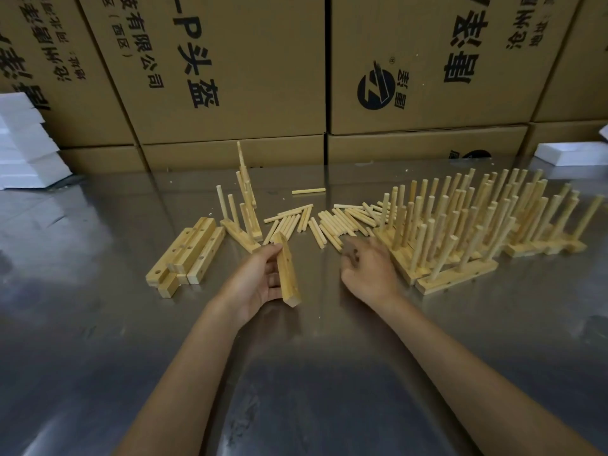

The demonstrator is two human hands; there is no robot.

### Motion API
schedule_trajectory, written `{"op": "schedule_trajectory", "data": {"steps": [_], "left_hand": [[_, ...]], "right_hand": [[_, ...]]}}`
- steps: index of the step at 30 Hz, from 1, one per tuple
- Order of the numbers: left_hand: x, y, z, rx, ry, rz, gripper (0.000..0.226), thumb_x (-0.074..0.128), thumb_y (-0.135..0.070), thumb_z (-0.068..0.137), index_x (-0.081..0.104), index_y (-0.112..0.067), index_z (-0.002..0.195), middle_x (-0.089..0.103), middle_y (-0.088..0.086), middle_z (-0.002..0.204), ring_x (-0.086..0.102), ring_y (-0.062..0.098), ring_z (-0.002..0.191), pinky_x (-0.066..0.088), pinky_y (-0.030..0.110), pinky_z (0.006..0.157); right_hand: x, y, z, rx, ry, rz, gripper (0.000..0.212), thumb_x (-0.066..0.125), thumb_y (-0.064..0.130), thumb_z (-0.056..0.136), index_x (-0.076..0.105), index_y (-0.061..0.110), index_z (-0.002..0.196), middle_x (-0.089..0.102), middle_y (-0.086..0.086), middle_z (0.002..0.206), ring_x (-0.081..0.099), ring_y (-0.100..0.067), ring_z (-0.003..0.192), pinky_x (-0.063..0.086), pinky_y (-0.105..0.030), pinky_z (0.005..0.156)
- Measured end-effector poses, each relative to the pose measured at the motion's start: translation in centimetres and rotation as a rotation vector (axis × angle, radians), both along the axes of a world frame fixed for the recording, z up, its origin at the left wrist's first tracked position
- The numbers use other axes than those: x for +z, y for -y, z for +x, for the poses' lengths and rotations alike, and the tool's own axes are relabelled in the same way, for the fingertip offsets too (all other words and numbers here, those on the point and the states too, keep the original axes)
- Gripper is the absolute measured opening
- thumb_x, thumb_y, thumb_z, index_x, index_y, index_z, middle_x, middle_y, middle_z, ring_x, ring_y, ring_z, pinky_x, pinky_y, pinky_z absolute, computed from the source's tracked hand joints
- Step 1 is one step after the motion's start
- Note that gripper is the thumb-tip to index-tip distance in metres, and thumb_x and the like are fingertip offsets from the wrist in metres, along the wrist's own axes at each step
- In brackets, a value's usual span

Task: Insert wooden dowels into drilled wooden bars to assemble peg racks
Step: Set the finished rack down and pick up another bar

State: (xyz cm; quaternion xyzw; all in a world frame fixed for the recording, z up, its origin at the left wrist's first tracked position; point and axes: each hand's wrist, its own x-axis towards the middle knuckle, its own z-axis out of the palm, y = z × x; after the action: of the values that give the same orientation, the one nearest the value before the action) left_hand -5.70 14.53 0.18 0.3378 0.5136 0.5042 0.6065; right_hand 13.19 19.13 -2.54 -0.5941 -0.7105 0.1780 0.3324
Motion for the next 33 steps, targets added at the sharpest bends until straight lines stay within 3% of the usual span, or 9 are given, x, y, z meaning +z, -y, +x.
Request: {"op": "schedule_trajectory", "data": {"steps": [3, 6, 11, 16, 19, 21, 25, 29, 33], "left_hand": [[-0.1, 0.0, -0.3, -0.019, -0.055, -0.004, 0.033, 0.049, -0.033, 0.102, 0.061, -0.009, 0.120, 0.069, 0.004, 0.078, 0.062, 0.013, 0.054, 0.051, 0.026, 0.048], [-0.2, 0.1, -0.5, -0.056, -0.066, 0.008, 0.032, 0.047, -0.034, 0.101, 0.062, -0.009, 0.115, 0.067, 0.005, 0.081, 0.054, 0.014, 0.049, 0.045, 0.025, 0.043], [-0.2, 0.0, -0.9, -0.084, 0.041, 0.102, 0.034, 0.039, -0.020, 0.097, 0.057, -0.009, 0.123, 0.063, 0.007, 0.077, 0.043, 0.016, 0.039, 0.033, 0.019, 0.033], [-0.2, -0.4, -0.7, -0.061, -0.003, 0.042, 0.026, 0.043, -0.032, 0.102, 0.056, -0.009, 0.105, 0.055, 0.003, 0.067, 0.042, 0.014, 0.037, 0.033, 0.019, 0.032], [-0.2, -0.6, -0.7, -0.069, -0.055, 0.028, 0.024, 0.045, -0.034, 0.104, 0.054, -0.011, 0.100, 0.053, 0.002, 0.061, 0.044, 0.013, 0.036, 0.033, 0.018, 0.032], [-0.1, -0.5, -0.7, -0.098, -0.087, 0.041, 0.024, 0.047, -0.033, 0.103, 0.054, -0.011, 0.107, 0.054, 0.003, 0.062, 0.045, 0.013, 0.038, 0.034, 0.019, 0.033], [-0.1, -0.5, -0.7, -0.141, -0.142, 0.074, 0.032, 0.045, -0.031, 0.104, 0.058, -0.014, 0.128, 0.055, 0.003, 0.063, 0.046, 0.013, 0.039, 0.036, 0.020, 0.034], [0.0, -0.2, -0.5, -0.261, -0.192, 0.116, 0.031, 0.043, -0.030, 0.105, 0.063, -0.032, 0.128, 0.060, 0.001, 0.069, 0.049, 0.011, 0.044, 0.039, 0.021, 0.036], [0.3, -0.2, -0.1, -0.309, -0.130, 0.122, 0.032, 0.044, -0.030, 0.104, 0.063, -0.032, 0.130, 0.062, 0.001, 0.073, 0.049, 0.011, 0.044, 0.039, 0.020, 0.036]], "right_hand": [[0.0, -2.2, -0.6, -0.134, -0.023, -0.043, 0.033, 0.063, 0.032, 0.093, 0.061, 0.014, 0.120, 0.054, -0.008, 0.125, 0.054, -0.028, 0.117, 0.047, -0.035, 0.094], [0.2, -3.1, -1.5, -0.265, 0.039, -0.028, 0.036, 0.070, 0.046, 0.086, 0.062, 0.016, 0.103, 0.059, -0.005, 0.113, 0.059, -0.027, 0.104, 0.046, -0.033, 0.075], [0.0, -2.0, -1.3, -0.233, 0.002, -0.020, 0.018, 0.067, 0.030, 0.090, 0.059, 0.017, 0.082, 0.061, -0.003, 0.096, 0.059, -0.024, 0.099, 0.044, -0.030, 0.072], [0.2, 1.2, -0.1, -0.145, -0.169, -0.074, 0.008, 0.058, 0.009, 0.090, 0.054, 0.013, 0.095, 0.059, 0.000, 0.085, 0.060, -0.022, 0.089, 0.039, -0.028, 0.069], [0.6, 3.1, 0.3, -0.028, 0.041, -0.145, 0.034, 0.056, 0.007, 0.087, 0.056, 0.016, 0.120, 0.050, 0.000, 0.108, 0.053, -0.023, 0.112, 0.032, -0.023, 0.081], [1.0, 4.0, 0.4, 0.032, 0.165, -0.177, 0.037, 0.053, 0.011, 0.089, 0.059, 0.016, 0.126, 0.037, 0.000, 0.108, 0.050, -0.026, 0.115, 0.029, -0.025, 0.082], [2.2, 5.1, 0.4, 0.030, 0.044, -0.165, 0.023, 0.042, 0.019, 0.098, 0.064, 0.016, 0.106, 0.046, -0.002, 0.101, 0.054, -0.024, 0.098, 0.034, -0.030, 0.074], [2.8, 5.6, 0.1, 0.143, 0.007, -0.186, 0.023, 0.034, 0.026, 0.103, 0.053, 0.022, 0.091, 0.056, 0.003, 0.075, 0.051, -0.010, 0.065, 0.028, -0.029, 0.051], [2.5, 6.2, -0.4, 0.252, 0.002, -0.137, 0.032, 0.033, 0.038, 0.106, 0.042, 0.025, 0.078, 0.051, 0.005, 0.066, 0.049, -0.011, 0.060, 0.028, -0.029, 0.051]]}}
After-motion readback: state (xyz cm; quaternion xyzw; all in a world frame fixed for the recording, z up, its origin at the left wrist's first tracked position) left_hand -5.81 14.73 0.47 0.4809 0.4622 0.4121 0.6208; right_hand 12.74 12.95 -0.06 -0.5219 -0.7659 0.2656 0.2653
